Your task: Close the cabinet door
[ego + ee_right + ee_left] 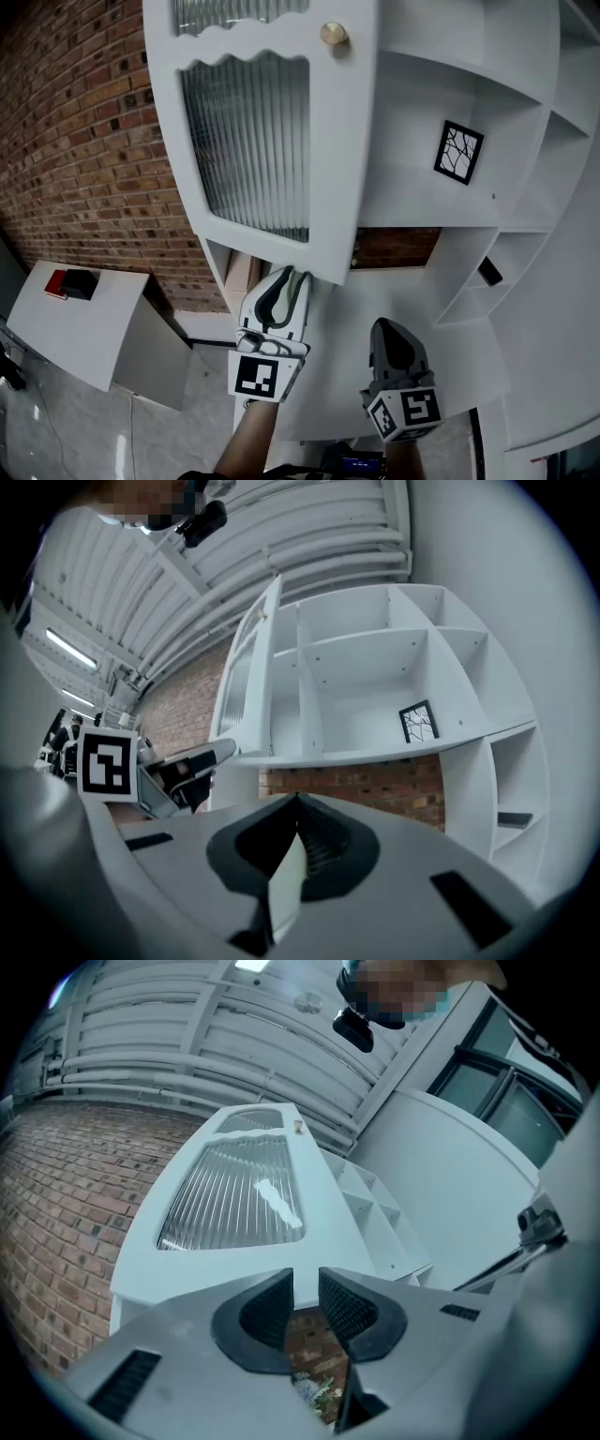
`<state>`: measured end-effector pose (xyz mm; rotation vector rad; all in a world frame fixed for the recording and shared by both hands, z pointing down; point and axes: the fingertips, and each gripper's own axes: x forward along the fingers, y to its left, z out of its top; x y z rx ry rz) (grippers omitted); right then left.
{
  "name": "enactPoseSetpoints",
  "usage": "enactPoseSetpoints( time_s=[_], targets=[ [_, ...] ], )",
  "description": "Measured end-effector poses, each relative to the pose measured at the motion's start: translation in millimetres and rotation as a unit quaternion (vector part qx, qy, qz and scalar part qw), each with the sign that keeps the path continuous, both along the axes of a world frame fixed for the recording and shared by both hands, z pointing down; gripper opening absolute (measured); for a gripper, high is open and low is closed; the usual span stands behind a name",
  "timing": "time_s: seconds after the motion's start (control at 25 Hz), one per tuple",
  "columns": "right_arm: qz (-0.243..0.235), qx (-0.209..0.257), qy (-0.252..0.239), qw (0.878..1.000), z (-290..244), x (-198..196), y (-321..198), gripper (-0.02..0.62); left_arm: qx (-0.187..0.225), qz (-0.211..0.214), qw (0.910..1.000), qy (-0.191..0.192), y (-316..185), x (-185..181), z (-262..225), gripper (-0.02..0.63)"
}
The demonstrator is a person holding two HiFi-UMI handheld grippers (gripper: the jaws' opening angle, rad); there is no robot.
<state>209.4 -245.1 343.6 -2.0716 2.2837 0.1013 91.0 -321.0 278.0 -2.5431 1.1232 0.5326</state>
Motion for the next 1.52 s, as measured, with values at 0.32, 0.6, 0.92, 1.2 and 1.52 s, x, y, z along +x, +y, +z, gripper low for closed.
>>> enactPoseSetpoints(
  time_s=[0.32, 0.6, 0.92, 1.2, 1.52],
  targets=[
    [-0.053, 0.063, 0.031, 0.996, -52, -35, -36, 0.002, -0.005, -0.005, 1.0, -0.001, -16, 1, 0, 0.061],
    [-0.081, 0.08, 0.063, 0.992, -63, -49, -58, 0.002, -0.008, 0.004, 1.0, -0.002, -27, 4, 0, 0.032],
    [-0.074, 0.076, 0.071, 0.992, -61, -42, -84, 0.002, -0.011, 0.008, 0.9999, -0.003, -43, 8, -2, 0.02],
    [-0.087, 0.072, 0.051, 0.992, -61, -32, -100, 0.002, -0.012, 0.002, 0.9999, -0.008, -54, 14, -2, 0.015],
    [-0.104, 0.07, 0.039, 0.991, -61, -23, -119, 0.002, -0.02, -0.012, 0.9997, -0.013, -68, 20, -1, 0.014]
  ],
)
